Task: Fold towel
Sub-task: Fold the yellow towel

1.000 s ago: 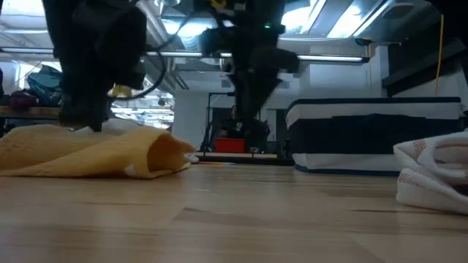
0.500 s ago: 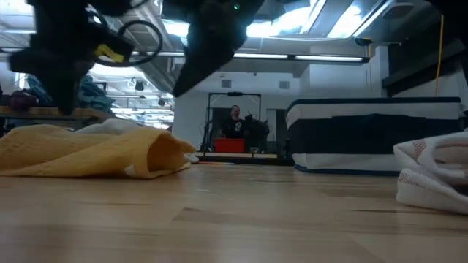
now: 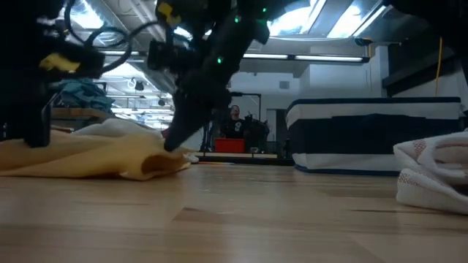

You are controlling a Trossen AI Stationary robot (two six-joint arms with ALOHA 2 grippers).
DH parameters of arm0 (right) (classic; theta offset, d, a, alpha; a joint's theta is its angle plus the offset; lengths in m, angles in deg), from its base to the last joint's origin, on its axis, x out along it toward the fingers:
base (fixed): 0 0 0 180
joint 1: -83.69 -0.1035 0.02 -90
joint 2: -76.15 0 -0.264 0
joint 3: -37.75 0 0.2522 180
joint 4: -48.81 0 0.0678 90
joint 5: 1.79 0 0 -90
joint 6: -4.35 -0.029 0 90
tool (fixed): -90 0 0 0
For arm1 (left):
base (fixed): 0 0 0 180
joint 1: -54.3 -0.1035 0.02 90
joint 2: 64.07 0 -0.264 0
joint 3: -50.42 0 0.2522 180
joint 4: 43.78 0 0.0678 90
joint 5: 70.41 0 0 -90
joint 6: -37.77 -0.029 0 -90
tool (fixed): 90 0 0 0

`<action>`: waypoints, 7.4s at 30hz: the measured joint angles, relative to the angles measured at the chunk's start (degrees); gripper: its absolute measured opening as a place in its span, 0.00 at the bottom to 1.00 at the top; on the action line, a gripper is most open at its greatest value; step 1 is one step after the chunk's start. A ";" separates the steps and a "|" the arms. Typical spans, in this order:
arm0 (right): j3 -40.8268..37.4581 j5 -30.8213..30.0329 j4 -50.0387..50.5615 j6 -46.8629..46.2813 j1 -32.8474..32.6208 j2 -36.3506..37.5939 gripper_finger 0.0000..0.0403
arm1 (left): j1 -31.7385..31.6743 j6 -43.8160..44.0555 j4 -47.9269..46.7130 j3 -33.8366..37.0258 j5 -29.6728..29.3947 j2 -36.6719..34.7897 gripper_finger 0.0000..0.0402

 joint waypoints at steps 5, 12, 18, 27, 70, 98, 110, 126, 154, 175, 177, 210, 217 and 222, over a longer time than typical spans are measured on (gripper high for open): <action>0.00 -0.54 2.93 -0.02 0.36 -1.38 0.45 | 1.15 2.35 2.98 3.72 1.12 -0.01 0.15; 0.02 -0.55 10.61 -0.20 0.33 -1.42 0.45 | 2.36 2.83 15.79 7.14 2.69 -0.34 0.15; 0.15 1.02 20.49 -3.52 -0.14 -1.19 0.45 | 3.04 4.38 21.10 4.47 4.31 -0.12 0.15; 0.04 3.29 33.42 -4.69 -1.33 -1.14 0.45 | 4.33 -0.78 23.08 -2.29 5.30 0.14 0.15; -0.09 -2.18 6.07 -4.61 -18.43 3.20 0.45 | 10.14 -18.56 18.04 -8.55 6.55 5.51 0.15; -0.11 -2.07 5.80 -4.48 -18.43 2.53 0.45 | 5.20 -16.98 15.21 -8.55 16.56 5.78 0.30; -0.11 -5.48 5.78 -4.33 -18.43 2.53 0.45 | 6.56 -21.59 19.70 -8.60 18.44 5.78 0.48; -0.09 -5.52 5.69 -4.33 -18.43 2.53 0.45 | 5.18 -22.97 19.09 -14.54 21.95 5.78 0.41; -9.48 -8.08 -4.82 -4.37 -17.55 2.49 0.45 | 4.94 -21.17 20.57 -7.59 9.92 6.79 0.39; -10.23 -7.90 -5.89 -4.57 -16.52 2.49 0.19 | 4.99 -8.26 29.93 -1.86 6.15 6.64 0.15; -10.23 -7.61 -5.49 -4.57 -16.62 2.49 0.09 | 4.99 -6.74 30.02 -2.23 6.38 6.66 0.07; 17.96 -19.90 20.05 -4.15 -25.45 2.64 0.04 | 11.43 -4.59 22.53 -25.28 9.95 6.79 0.01; 18.40 -21.03 19.67 -3.91 -21.11 2.64 0.04 | 11.41 3.62 6.27 -29.30 6.07 6.70 0.01; 18.40 -20.28 19.53 -4.58 -18.63 2.64 0.04 | 11.41 3.85 4.60 -29.62 4.96 6.68 0.01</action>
